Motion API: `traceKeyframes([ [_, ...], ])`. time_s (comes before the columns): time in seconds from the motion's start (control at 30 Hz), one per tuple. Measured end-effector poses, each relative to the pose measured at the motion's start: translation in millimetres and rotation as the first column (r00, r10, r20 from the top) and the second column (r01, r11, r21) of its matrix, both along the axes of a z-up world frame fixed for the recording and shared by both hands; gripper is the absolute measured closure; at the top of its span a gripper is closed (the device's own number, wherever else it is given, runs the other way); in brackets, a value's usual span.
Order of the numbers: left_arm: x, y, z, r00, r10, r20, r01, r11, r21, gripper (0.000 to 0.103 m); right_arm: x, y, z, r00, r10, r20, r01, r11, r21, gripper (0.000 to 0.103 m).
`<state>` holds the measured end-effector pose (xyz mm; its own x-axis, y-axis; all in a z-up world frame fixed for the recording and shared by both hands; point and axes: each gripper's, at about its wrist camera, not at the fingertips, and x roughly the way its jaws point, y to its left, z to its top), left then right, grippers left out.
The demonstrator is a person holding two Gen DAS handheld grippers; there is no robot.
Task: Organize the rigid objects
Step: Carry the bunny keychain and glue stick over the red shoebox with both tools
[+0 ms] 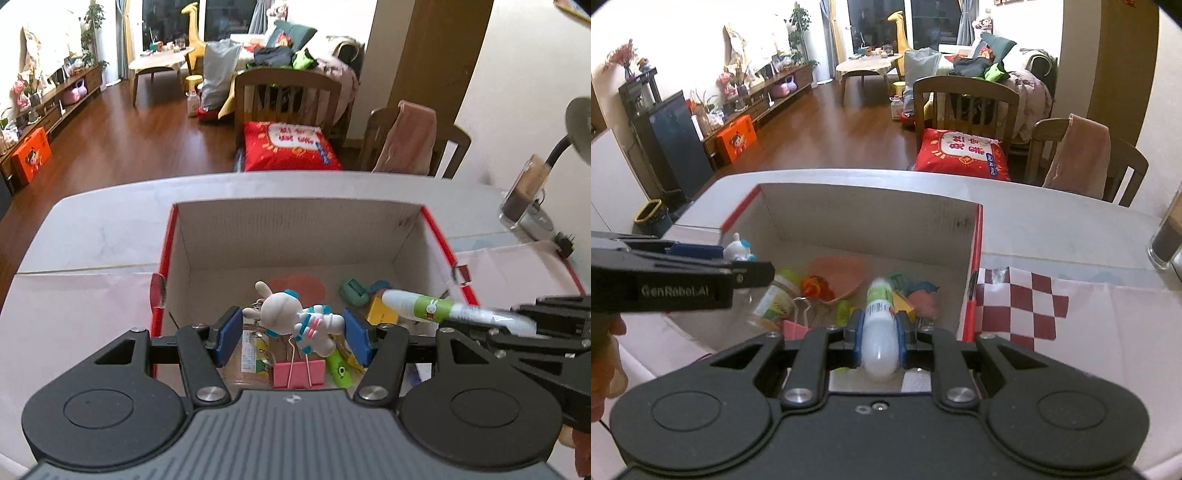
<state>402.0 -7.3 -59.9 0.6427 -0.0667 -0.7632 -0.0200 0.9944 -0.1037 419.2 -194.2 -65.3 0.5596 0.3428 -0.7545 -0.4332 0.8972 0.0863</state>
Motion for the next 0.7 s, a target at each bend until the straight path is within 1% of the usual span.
traceKeyframes([
  [0.2,17.0,-5.1,-23.1,0.999,-0.001,-0.045,0.001,1.0,0.02,0.044,19.6,0.6,-13.6,1.0,0.003,0.015,-0.003,1.0,0.0,0.087],
  [0.37,28.2,-9.6,-35.6,0.997,0.0,-0.075,0.002,1.0,0.025,0.044,29.9,2.4,-28.4,1.0,0.02,-0.003,-0.02,1.0,-0.01,0.087],
  [0.47,33.6,-12.5,-43.2,0.995,-0.002,-0.096,0.005,0.999,0.035,0.044,32.3,4.7,-38.3,0.999,0.039,-0.03,-0.039,0.999,-0.024,0.087],
  [0.57,36.7,-12.7,-49.2,0.993,-0.004,-0.115,0.007,0.999,0.032,0.044,27.3,10.8,-40.0,0.998,0.066,-0.008,-0.066,0.996,-0.064,0.086],
  [0.7,40.7,-11.2,-56.6,0.99,-0.005,-0.142,0.008,1.0,0.024,0.044,25.9,17.1,-41.1,0.995,0.094,-0.025,-0.096,0.992,-0.084,0.086],
])
